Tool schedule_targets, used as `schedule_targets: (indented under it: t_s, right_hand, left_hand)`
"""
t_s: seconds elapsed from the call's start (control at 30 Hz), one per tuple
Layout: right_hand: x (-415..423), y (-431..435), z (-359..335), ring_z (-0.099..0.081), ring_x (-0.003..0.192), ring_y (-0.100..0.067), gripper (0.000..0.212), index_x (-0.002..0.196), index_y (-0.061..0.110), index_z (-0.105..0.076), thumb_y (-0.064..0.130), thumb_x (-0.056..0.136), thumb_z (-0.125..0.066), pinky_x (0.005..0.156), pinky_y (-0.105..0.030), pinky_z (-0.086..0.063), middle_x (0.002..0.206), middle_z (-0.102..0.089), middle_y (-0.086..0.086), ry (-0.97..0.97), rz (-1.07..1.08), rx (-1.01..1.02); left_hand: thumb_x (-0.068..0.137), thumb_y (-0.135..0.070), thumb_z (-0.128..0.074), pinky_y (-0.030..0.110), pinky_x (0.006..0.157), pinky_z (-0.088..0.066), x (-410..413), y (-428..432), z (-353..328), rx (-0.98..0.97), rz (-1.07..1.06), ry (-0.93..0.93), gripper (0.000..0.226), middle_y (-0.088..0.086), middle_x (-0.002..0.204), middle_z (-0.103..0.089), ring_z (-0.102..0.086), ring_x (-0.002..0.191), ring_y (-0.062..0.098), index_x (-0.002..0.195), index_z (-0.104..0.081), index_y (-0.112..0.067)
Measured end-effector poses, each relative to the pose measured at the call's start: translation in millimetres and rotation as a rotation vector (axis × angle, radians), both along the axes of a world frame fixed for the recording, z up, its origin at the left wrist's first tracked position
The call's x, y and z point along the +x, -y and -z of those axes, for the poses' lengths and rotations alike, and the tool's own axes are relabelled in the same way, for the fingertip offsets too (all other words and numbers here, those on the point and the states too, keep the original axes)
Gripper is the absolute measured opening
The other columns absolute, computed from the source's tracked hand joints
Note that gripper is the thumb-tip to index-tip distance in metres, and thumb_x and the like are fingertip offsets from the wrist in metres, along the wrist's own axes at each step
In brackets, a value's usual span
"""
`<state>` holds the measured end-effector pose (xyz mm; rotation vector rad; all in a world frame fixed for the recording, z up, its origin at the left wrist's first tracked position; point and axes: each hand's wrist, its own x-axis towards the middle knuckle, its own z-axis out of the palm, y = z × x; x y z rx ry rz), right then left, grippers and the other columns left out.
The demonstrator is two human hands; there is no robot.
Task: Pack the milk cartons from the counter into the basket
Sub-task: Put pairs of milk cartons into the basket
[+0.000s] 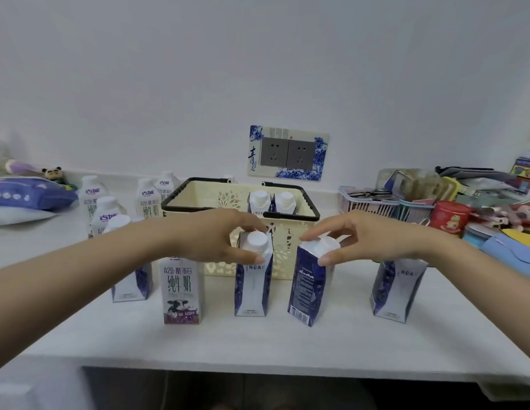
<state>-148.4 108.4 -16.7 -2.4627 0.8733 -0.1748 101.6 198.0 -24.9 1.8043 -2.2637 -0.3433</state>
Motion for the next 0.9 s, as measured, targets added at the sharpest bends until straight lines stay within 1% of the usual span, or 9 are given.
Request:
schedule_targets:
  t_s: [0.13,0.23,0.37,0.47,0.53,0.6,0.7,0.8,0.9]
  right_hand:
    - [-1.2,-5.2,4.4,-0.063,0.089,-0.009,0.051,0.109,0.045,-0.066,0.061,0.062,-0.072,0.077,-0.029,-0.057,0.114,-0.063,0.024,0.032,0.064,-0.055]
    - [-2.4,-6.0,11.4,-0.064,0.065,-0.009,0.056,0.107,0.044,-0.066,0.067,0.056,-0.071,0.071,-0.033,-0.055,0.103,-0.07,0.02,0.041,0.086,-0.008]
    - [-4.7,-5.8,13.1,-0.064,0.065,-0.015,0.043,0.112,0.029,-0.067,0.04,0.071,-0.076,0.06,-0.024,-0.054,0.086,-0.075,0.014,0.124,0.115,0.132]
    - [-0.6,-8.1,18.3,-0.061,0.056,-0.013,0.039,0.105,0.028,-0.068,0.047,0.071,-0.074,0.056,-0.021,-0.048,0.076,-0.074,0.015,0.146,0.16,0.058]
    - [0.7,-8.3,21.8,-0.06,0.053,-0.012,0.041,0.103,0.029,-0.067,0.051,0.069,-0.073,0.054,-0.021,-0.047,0.078,-0.074,0.01,0.182,0.18,0.017]
    - [-1.1,-7.5,19.0,-0.058,0.05,-0.011,0.035,0.102,0.027,-0.068,0.046,0.072,-0.072,0.05,-0.02,-0.047,0.08,-0.073,0.007,0.252,0.2,-0.008]
    - [-4.1,-8.6,-4.6,-0.055,0.045,-0.006,0.026,0.098,0.031,-0.069,0.044,0.076,-0.069,0.049,-0.017,-0.047,0.066,-0.07,0.01,0.363,0.244,-0.03]
    - [-2.6,-6.4,-42.1,-0.055,0.052,-0.01,0.042,0.097,0.033,-0.072,0.057,0.064,-0.063,0.051,-0.017,-0.048,0.074,-0.07,-0.001,0.499,0.25,-0.062]
    - [8.0,3.6,-76.3,-0.053,0.051,-0.01,0.045,0.1,0.026,-0.073,0.055,0.067,-0.063,0.052,-0.022,-0.048,0.079,-0.07,-0.008,0.581,0.23,-0.119]
  left_hand:
    - [0.082,-0.044,-0.067,0.02,0.064,-0.056,-4.8,6.1,4.6,0.033,-0.017,-0.105,0.051,-0.01,0.123,-0.057,-0.066,0.063,0.007,0.127,-0.053,-0.024]
    - [0.079,-0.04,-0.071,0.022,0.059,-0.056,-7.3,10.3,6.8,0.086,-0.032,-0.176,0.044,-0.001,0.113,-0.06,-0.069,0.061,0.012,0.115,-0.053,-0.022]
    - [0.08,-0.032,-0.073,0.032,0.063,-0.061,-8.6,12.6,9.2,0.132,-0.043,-0.253,0.039,0.005,0.101,-0.065,-0.073,0.065,0.022,0.11,-0.056,-0.014]
    - [0.079,-0.032,-0.073,0.032,0.062,-0.061,-8.0,12.6,11.8,0.113,-0.023,-0.284,0.037,0.007,0.1,-0.067,-0.074,0.066,0.024,0.107,-0.058,-0.013]
    - [0.08,-0.031,-0.073,0.029,0.06,-0.06,-7.5,10.6,12.0,0.105,-0.011,-0.313,0.038,0.005,0.099,-0.068,-0.074,0.064,0.022,0.109,-0.058,-0.012]
    - [0.081,-0.03,-0.072,0.025,0.057,-0.058,-7.3,7.9,6.0,0.097,0.011,-0.374,0.04,0.004,0.097,-0.071,-0.074,0.063,0.019,0.112,-0.058,-0.01]
    - [0.08,-0.031,-0.07,0.022,0.055,-0.057,-5.2,4.5,-21.2,0.052,0.053,-0.472,0.04,0.005,0.093,-0.075,-0.073,0.063,0.02,0.11,-0.06,-0.008]
    - [0.075,-0.036,-0.066,0.022,0.056,-0.058,0.1,4.1,-60.8,-0.004,0.095,-0.51,0.048,-0.001,0.083,-0.077,-0.071,0.061,0.018,0.111,-0.061,-0.006]
    - [0.074,-0.04,-0.064,0.019,0.056,-0.057,8.9,11.1,-96.0,-0.08,0.091,-0.494,0.051,0.001,0.082,-0.077,-0.071,0.061,0.017,0.111,-0.062,-0.004]
